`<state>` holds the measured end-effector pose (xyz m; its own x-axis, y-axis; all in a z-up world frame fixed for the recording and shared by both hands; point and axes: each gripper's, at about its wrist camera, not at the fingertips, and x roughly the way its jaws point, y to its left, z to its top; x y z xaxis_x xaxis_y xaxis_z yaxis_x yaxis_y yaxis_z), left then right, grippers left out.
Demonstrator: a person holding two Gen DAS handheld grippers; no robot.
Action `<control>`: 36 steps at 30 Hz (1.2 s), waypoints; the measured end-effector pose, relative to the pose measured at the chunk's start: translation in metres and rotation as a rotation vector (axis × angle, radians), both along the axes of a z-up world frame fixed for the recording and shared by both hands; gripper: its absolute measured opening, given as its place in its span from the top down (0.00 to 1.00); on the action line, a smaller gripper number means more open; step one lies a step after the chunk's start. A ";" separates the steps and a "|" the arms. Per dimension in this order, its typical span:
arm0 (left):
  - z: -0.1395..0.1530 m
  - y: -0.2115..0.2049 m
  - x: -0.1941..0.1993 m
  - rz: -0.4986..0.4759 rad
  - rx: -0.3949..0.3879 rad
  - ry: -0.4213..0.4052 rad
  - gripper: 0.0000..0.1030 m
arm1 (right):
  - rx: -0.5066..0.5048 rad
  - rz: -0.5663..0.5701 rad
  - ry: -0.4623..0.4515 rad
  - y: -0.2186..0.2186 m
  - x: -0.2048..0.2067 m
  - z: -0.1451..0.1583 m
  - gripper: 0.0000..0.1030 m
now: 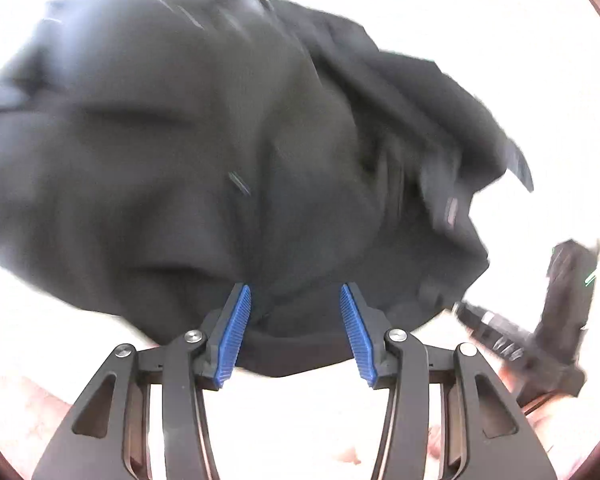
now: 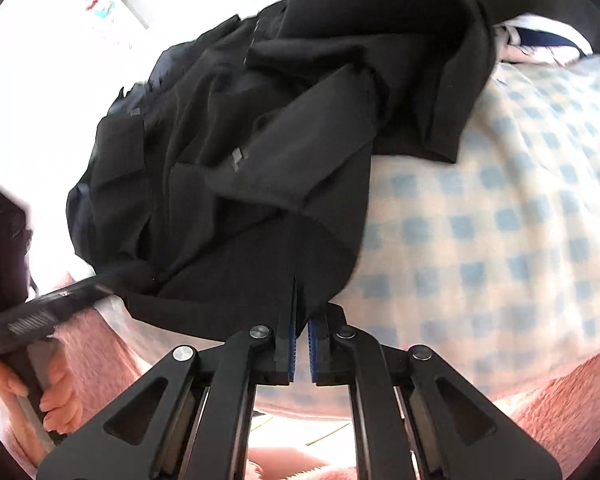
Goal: Fold clothes
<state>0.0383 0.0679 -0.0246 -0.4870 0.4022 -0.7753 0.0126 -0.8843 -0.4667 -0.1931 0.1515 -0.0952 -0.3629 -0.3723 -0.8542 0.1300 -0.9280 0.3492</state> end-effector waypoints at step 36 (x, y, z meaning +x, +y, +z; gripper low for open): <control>0.050 -0.019 -0.004 0.037 -0.156 0.157 0.58 | -0.029 0.161 0.046 -0.026 0.016 0.041 0.75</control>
